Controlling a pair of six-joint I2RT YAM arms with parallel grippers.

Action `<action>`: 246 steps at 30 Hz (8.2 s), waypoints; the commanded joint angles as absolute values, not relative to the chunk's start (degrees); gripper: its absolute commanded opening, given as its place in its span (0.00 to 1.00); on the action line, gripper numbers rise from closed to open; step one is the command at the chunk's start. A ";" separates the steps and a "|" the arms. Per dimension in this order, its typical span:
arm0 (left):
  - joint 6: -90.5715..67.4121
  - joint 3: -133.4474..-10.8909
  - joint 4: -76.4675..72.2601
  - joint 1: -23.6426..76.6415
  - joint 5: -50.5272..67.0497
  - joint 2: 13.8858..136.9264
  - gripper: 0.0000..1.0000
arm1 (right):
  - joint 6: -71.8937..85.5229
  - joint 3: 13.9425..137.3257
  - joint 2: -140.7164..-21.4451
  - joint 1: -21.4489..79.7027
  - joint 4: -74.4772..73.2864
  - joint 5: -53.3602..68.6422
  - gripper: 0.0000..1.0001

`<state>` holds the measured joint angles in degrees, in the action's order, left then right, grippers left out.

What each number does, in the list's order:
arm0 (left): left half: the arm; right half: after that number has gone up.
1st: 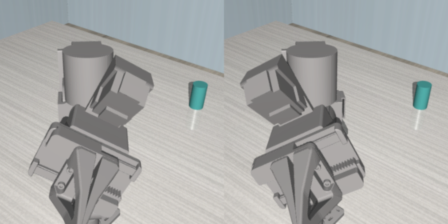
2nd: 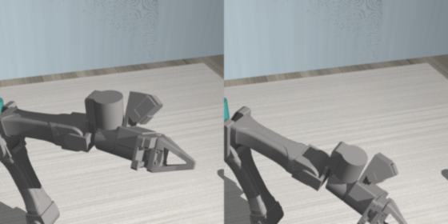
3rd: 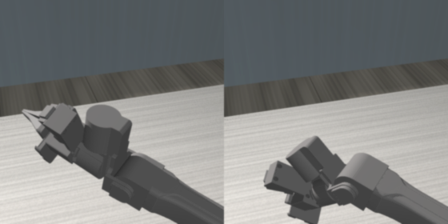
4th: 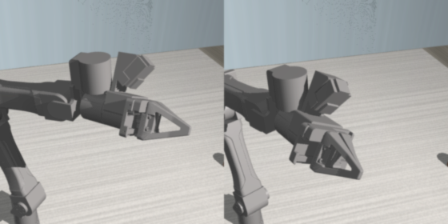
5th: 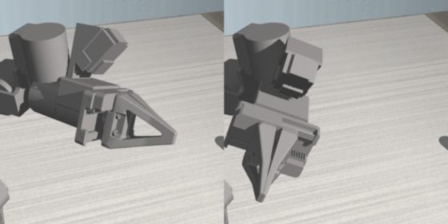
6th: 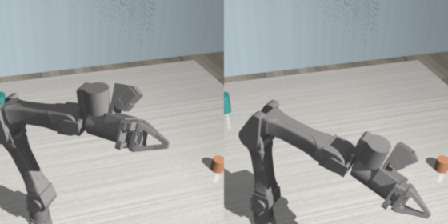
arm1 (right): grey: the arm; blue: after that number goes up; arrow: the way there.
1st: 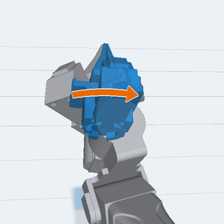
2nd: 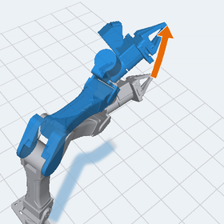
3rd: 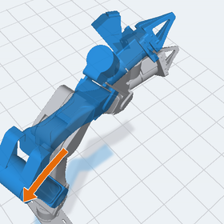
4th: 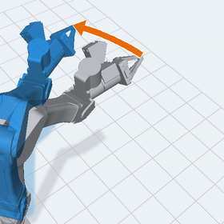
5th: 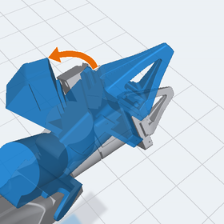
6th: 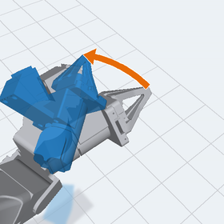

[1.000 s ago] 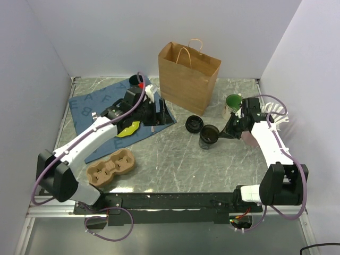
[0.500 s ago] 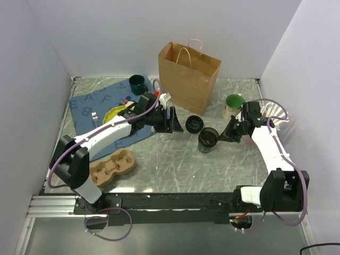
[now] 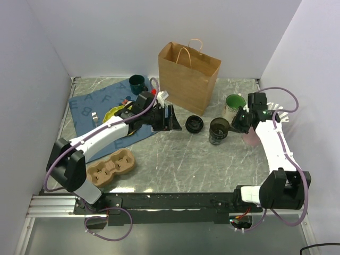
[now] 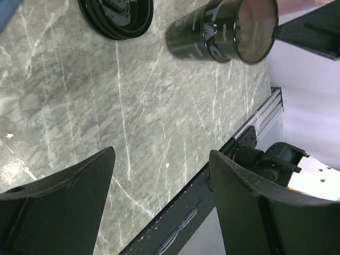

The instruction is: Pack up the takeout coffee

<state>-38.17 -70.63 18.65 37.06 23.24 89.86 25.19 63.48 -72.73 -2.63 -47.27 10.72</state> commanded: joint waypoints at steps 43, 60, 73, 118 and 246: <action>-37.70 -67.68 31.03 37.09 4.48 70.31 0.82 | 42.80 49.31 -67.32 26.45 -32.53 17.49 0.00; -36.39 -67.85 31.47 37.09 3.96 69.53 0.84 | 37.36 52.46 -65.22 27.77 -38.40 9.51 0.26; -35.42 -65.48 30.23 37.09 4.04 64.08 0.86 | 16.19 73.65 -84.19 27.51 -39.47 -2.37 0.42; -32.52 -67.15 35.51 37.09 0.18 59.94 0.90 | 12.04 81.74 -109.07 27.95 -30.15 -2.37 0.41; -101.63 -61.89 -10.96 25.49 43.67 63.63 0.64 | 42.19 70.40 -57.31 32.25 -6.06 37.09 0.13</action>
